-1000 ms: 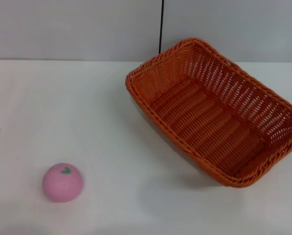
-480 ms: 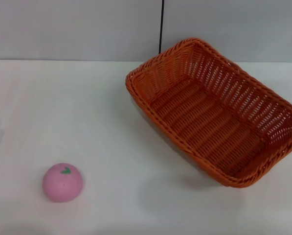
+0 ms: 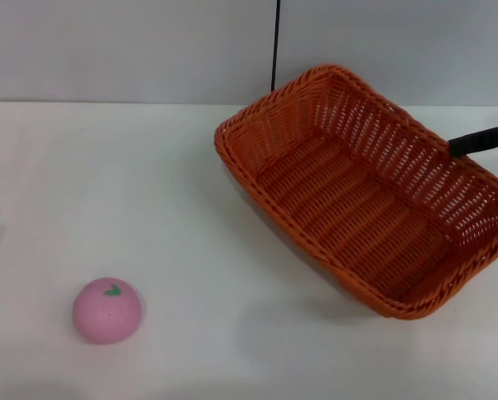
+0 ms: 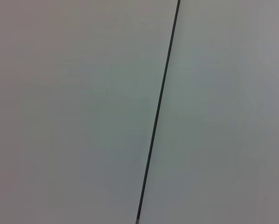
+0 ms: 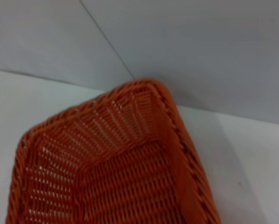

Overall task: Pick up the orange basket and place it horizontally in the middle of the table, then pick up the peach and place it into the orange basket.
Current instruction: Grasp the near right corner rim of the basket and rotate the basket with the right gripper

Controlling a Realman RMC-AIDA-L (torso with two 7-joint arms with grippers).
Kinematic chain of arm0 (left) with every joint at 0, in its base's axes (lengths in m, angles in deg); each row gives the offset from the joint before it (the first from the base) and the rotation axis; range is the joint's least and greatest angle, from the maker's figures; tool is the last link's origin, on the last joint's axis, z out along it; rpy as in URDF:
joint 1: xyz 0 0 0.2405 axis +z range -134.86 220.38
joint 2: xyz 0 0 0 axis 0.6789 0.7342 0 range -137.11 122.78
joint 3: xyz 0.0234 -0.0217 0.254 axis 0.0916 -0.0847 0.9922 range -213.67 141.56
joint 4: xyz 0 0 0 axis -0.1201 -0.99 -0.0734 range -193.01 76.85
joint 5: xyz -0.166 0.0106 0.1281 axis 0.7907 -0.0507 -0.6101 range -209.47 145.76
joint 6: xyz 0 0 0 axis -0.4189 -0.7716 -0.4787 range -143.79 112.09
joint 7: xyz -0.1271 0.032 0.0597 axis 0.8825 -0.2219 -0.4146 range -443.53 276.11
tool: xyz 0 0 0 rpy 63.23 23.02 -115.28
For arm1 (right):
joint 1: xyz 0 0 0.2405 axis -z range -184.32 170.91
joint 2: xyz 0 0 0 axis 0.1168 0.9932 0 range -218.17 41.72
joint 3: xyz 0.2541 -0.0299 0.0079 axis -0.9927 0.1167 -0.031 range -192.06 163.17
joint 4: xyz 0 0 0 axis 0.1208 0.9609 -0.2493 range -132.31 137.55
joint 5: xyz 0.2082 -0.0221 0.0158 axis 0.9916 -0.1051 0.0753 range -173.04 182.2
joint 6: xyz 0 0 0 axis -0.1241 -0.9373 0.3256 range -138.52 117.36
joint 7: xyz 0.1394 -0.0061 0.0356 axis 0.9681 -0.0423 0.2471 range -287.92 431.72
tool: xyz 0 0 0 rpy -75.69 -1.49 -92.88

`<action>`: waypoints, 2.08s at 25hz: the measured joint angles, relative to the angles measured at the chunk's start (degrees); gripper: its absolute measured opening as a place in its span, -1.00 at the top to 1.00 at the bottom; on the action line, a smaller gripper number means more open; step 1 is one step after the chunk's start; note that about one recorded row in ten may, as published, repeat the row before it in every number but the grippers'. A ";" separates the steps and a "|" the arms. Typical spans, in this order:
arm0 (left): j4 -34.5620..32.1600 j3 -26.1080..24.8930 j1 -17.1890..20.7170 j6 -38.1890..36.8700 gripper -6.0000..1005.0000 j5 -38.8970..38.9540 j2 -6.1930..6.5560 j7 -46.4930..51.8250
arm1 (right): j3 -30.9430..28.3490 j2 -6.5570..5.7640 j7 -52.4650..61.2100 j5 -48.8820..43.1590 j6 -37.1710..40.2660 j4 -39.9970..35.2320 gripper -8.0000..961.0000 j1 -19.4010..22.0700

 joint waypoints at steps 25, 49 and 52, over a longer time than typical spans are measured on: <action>0.49 0.00 -0.76 1.82 -0.62 0.02 0.15 -0.13 | 8.51 2.36 -3.90 -0.09 -19.56 10.76 0.03 -2.36; -0.11 1.95 1.44 5.06 -0.61 -0.10 0.22 -0.16 | 8.74 4.20 -45.92 3.22 -7.48 4.32 0.62 -3.96; -0.10 2.92 2.01 6.08 -0.61 -0.10 0.21 -0.19 | 8.74 4.12 -52.51 3.23 -5.32 3.76 0.61 -4.45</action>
